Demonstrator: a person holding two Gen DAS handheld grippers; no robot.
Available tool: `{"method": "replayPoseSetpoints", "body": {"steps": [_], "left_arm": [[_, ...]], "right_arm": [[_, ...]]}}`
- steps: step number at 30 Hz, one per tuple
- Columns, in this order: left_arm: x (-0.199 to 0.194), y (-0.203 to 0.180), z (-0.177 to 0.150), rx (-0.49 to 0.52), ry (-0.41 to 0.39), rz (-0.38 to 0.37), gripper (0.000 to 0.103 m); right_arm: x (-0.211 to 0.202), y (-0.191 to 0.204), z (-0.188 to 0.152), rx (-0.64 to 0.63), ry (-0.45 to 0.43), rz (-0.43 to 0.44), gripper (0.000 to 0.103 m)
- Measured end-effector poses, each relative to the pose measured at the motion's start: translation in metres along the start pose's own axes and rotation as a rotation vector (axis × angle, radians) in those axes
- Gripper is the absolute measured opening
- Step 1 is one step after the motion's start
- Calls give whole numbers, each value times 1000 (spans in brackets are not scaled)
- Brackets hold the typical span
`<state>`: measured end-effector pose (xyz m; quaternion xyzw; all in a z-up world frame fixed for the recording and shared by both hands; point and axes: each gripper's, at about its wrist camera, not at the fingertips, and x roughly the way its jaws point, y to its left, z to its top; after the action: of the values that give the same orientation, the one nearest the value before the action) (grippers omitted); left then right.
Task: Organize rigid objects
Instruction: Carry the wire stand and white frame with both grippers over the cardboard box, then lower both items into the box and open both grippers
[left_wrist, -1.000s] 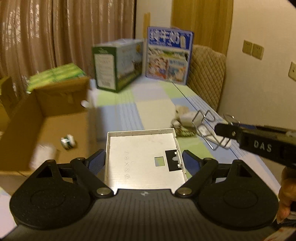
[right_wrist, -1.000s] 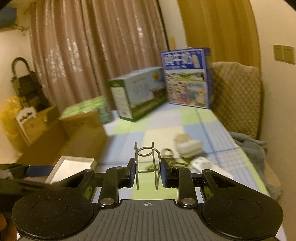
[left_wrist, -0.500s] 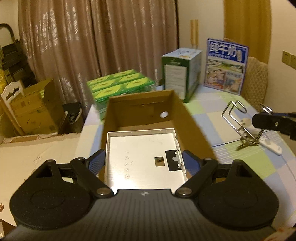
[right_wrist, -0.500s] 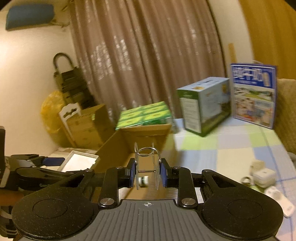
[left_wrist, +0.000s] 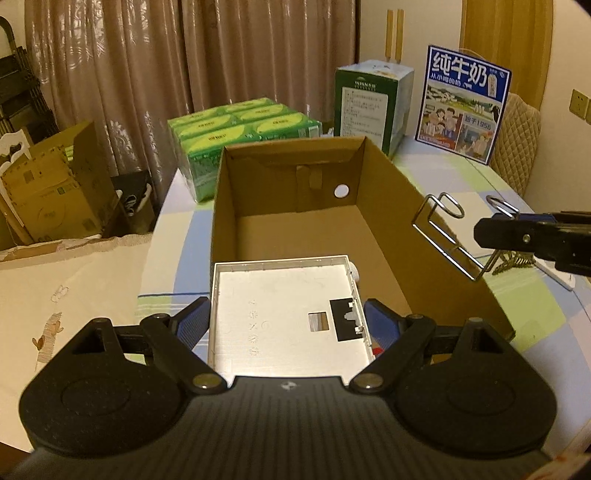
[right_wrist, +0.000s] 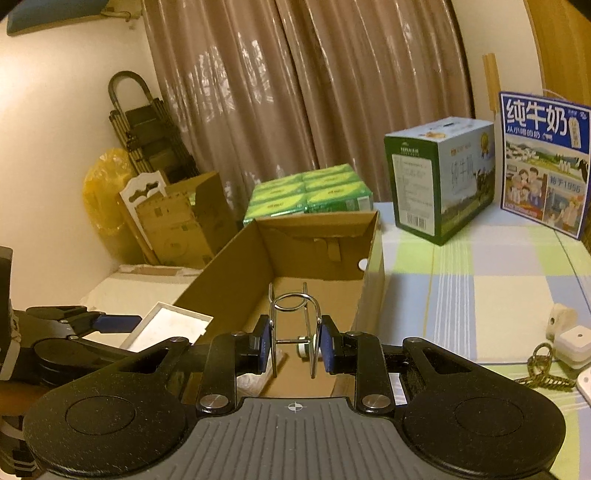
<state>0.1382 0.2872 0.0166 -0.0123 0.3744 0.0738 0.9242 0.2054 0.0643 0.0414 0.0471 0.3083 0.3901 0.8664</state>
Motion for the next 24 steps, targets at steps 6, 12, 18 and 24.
{"method": "replayPoseSetpoints", "body": {"steps": [6, 12, 18, 24], "left_arm": [[7, -3, -3, 21, 4, 8, 87], [5, -4, 0, 17, -9, 9, 87], [-3, 1, 2, -1, -25, 19, 87], [-9, 3, 3, -2, -37, 26, 87]], "right_arm": [[10, 1, -7, 0, 16, 1, 24], [12, 2, -10, 3, 22, 2, 24], [10, 1, -8, 8, 16, -1, 24], [10, 4, -10, 7, 19, 4, 24]]}}
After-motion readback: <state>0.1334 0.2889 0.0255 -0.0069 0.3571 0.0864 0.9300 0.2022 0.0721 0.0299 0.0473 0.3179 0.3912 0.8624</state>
